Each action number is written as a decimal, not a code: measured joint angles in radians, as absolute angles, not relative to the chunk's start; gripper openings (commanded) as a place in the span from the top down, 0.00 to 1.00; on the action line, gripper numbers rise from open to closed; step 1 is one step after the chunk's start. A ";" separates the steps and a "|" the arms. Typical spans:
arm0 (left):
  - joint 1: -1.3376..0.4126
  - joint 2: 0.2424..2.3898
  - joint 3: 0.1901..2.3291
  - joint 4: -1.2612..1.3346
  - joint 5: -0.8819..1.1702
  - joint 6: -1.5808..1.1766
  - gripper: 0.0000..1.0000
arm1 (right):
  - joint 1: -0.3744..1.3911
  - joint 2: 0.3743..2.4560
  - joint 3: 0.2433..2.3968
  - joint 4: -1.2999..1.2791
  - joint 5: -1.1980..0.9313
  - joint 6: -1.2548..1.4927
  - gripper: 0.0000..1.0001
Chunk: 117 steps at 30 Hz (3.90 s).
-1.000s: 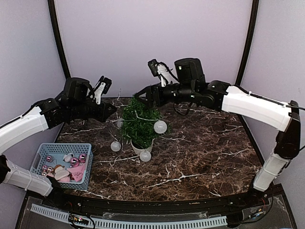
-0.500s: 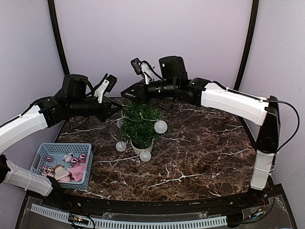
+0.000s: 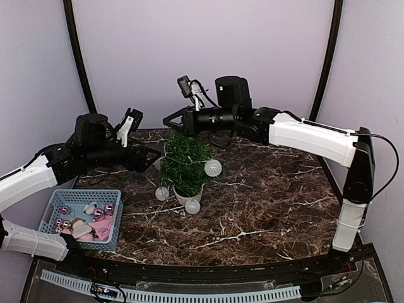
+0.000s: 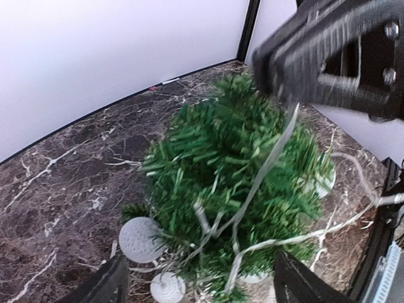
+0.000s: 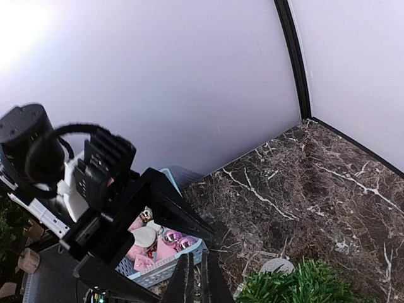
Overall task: Decorate the small christmas tree
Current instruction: Wrap the side of the string light in the gap of the branches.
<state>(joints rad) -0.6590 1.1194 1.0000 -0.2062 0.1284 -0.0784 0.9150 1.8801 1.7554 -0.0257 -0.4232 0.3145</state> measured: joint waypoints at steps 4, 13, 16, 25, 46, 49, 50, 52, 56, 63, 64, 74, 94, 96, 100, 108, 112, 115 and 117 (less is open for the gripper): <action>-0.658 0.982 0.812 -0.155 0.081 -0.168 0.05 | 0.915 1.836 1.712 0.001 -0.411 0.349 1.00; -0.651 0.939 0.653 -0.103 -0.004 -0.345 0.25 | 0.916 1.755 1.655 0.065 -0.397 0.407 1.00; -0.644 0.980 0.647 -0.088 -0.024 -0.372 0.25 | 0.918 1.746 1.642 0.075 -0.400 0.418 1.00; -0.630 1.012 0.606 0.051 -0.017 -0.401 0.47 | 0.934 1.742 1.635 0.073 -0.412 0.424 1.00; -0.606 0.962 0.672 -0.057 -0.180 -0.431 1.00 | 1.018 1.677 1.600 -0.011 -0.368 0.342 1.00; -0.598 0.874 0.709 -0.154 -0.260 -0.453 1.00 | 1.058 1.656 1.546 -0.010 -0.332 0.321 1.00; -0.593 0.847 0.725 -0.188 -0.287 -0.457 1.00 | 1.070 1.655 1.528 -0.008 -0.320 0.318 1.00; -0.580 0.809 0.757 -0.252 -0.337 -0.461 1.00 | 1.089 1.659 1.494 -0.007 -0.296 0.314 1.00; -0.548 0.802 0.824 -0.340 -0.399 -0.443 1.00 | 1.107 1.683 1.457 0.023 -0.243 0.315 1.00; -0.447 0.920 0.905 -0.355 -0.387 -0.359 1.00 | 1.108 1.704 1.381 0.148 -0.119 0.320 1.00; -0.431 0.939 0.911 -0.353 -0.380 -0.350 1.00 | 1.108 1.706 1.370 0.165 -0.102 0.320 1.00; -0.302 1.128 1.018 -0.261 -0.272 -0.272 1.00 | 1.108 1.786 1.351 0.309 0.010 0.324 1.00; -0.227 1.591 1.423 -0.069 0.074 -0.175 1.00 | 1.108 1.857 1.475 0.322 0.171 0.270 1.00; -0.227 1.602 1.425 -0.053 0.093 -0.170 1.00 | 1.108 1.859 1.482 0.322 0.177 0.263 1.00; -0.227 1.614 1.425 -0.021 0.132 -0.156 1.00 | 1.108 1.871 1.495 0.315 0.176 0.254 0.67; -0.227 1.638 1.449 0.034 0.268 -0.115 1.00 | 1.107 1.849 1.534 0.221 0.111 0.229 0.21; -0.227 1.677 1.494 0.051 0.322 -0.109 1.00 | 1.106 1.795 1.559 0.149 0.071 0.216 0.16; -0.227 1.700 1.510 0.066 0.356 -0.109 1.00 | 1.105 1.753 1.591 0.111 0.027 0.212 0.13; -0.227 1.712 1.512 0.076 0.376 -0.109 1.00 | 1.104 1.726 1.605 0.099 -0.002 0.212 0.12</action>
<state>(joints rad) -0.2272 1.7123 1.5124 0.0765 0.3756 -0.1085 1.1042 1.7260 1.6051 0.0994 -0.0021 0.2123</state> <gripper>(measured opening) 0.002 0.865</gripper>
